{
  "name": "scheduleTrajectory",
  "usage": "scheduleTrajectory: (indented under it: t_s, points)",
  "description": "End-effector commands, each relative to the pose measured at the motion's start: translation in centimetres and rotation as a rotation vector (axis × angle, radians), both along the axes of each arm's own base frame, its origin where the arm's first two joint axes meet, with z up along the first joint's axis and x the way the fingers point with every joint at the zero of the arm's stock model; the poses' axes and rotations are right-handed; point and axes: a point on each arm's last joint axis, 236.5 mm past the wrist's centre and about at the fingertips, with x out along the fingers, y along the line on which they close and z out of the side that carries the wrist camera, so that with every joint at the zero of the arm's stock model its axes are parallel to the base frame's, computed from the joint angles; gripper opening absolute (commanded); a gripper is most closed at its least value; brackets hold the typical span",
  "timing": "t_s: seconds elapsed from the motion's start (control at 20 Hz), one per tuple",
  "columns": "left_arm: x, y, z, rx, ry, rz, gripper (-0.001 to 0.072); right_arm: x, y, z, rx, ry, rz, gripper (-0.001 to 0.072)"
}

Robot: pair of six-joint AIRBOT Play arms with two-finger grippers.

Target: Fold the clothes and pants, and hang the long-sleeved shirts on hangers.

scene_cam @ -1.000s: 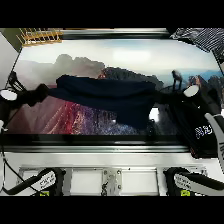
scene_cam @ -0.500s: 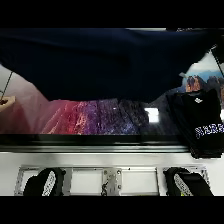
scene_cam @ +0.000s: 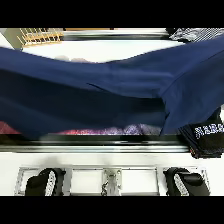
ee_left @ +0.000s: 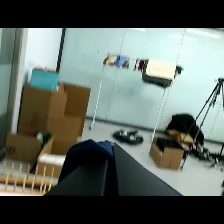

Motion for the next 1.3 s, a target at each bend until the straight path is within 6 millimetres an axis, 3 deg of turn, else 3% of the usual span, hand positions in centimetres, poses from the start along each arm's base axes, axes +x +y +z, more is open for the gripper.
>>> scheduleTrajectory:
  t_s: [0.0,0.2,0.4,0.5,0.6,0.75,0.9,1.05,1.25]
  points:
    - [6.7,1.5,-7.3,-0.077,0.3,-0.027,0.0006,3.5,0.2,-5.7,0.075,0.252,0.013,0.0012]
    - [17.4,3.6,-21.1,-0.181,0.743,-0.083,0.0006,11.7,0.3,-19.2,0.063,0.749,0.038,0.0013]
    - [25.0,2.4,-36.3,-0.262,1.103,-0.162,0.0006,18.7,0.5,-34.0,0.065,1.141,0.059,0.0013]
    - [27.9,1.4,-41.9,-0.277,1.175,-0.177,0.0006,21.6,0.6,-39.8,0.047,1.219,0.071,0.0013]
    - [30.2,1.0,-45.8,-0.287,1.194,-0.173,0.0006,24.8,0.4,-44.3,0.07,1.224,0.044,0.0013]
    - [32.2,1.0,-49.7,-0.304,1.202,-0.157,0.0006,28.6,-0.5,-47.2,0.093,1.146,-0.005,0.0012]
    - [32.3,2.1,-51.8,-0.363,1.23,-0.121,0.0006,30.3,-1.3,-46.8,0.102,1.077,-0.034,0.0013]
    - [31.8,3.4,-51.5,-0.378,1.235,-0.102,0.0006,29.2,-3.1,-46.7,0.039,1.109,-0.077,0.0011]
    - [28.9,3.5,-52.8,-0.365,1.281,-0.097,0.0006,25.3,-4.3,-47.9,-0.043,1.205,-0.104,0.0011]
